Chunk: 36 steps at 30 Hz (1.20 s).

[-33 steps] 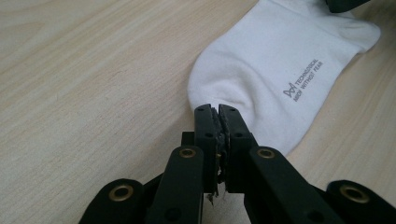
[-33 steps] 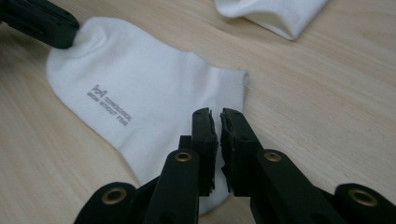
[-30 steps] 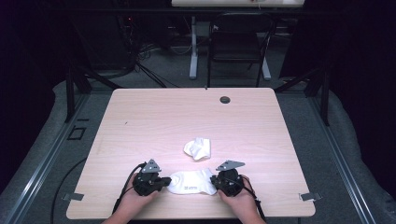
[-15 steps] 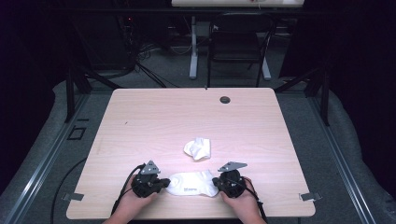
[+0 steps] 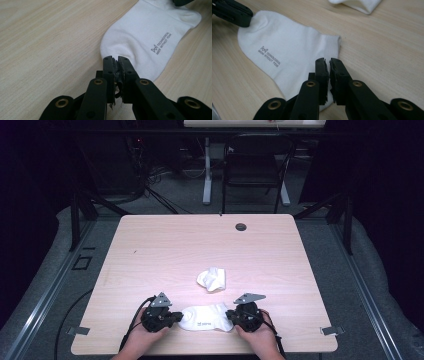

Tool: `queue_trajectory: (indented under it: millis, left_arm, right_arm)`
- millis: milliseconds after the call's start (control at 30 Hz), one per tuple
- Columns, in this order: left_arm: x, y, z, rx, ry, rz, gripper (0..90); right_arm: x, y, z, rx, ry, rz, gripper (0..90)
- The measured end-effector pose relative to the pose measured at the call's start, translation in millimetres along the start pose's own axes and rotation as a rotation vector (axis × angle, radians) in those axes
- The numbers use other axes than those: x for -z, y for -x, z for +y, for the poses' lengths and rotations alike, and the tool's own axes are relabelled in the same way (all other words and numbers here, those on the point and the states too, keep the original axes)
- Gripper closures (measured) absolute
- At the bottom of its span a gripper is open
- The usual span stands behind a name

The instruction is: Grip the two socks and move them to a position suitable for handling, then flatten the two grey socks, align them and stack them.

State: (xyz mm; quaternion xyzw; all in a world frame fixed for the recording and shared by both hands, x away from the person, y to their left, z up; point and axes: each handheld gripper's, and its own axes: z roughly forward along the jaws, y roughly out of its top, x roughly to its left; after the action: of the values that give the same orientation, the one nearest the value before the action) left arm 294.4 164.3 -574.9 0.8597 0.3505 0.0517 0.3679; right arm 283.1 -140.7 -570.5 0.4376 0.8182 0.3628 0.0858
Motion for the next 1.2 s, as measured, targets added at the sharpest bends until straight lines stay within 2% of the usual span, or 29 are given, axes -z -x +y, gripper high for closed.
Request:
queue_trajectory:
  millis: [100,300,567,667,800,933,1133,1200]
  left_arm:
    - [1.3,-1.7,0.7,0.008,0.008,-0.001,83.0]
    - [5.4,-4.6,2.0,0.023,0.044,-0.005,78.3]
    - [6.9,-9.8,3.7,0.02,0.081,0.002,70.2]
    - [7.5,-13.2,4.5,0.013,0.086,0.012,66.5]
    - [8.6,-16.4,4.4,0.017,0.108,0.027,62.0]
    - [10.3,-19.8,4.4,0.022,0.122,0.027,62.0]
    - [11.7,-22.0,5.3,0.039,0.136,0.045,62.2]
    - [11.7,-23.3,5.5,0.052,0.143,0.052,59.5]
  right_arm:
    - [1.8,0.6,2.1,-0.002,0.03,-0.001,83.1]
    - [3.6,4.4,2.6,-0.011,0.056,-0.01,76.5]
    - [2.2,7.4,3.4,0.041,0.105,-0.019,64.5]
    - [1.8,8.9,3.6,0.044,0.116,-0.021,61.8]
    - [2.1,9.9,3.5,0.07,0.114,-0.007,60.1]
    - [2.6,8.8,4.2,0.091,0.108,0.018,58.5]
    - [5.1,6.7,10.2,0.093,0.097,0.01,57.7]
    - [7.8,7.6,14.6,0.089,0.086,0.001,56.2]
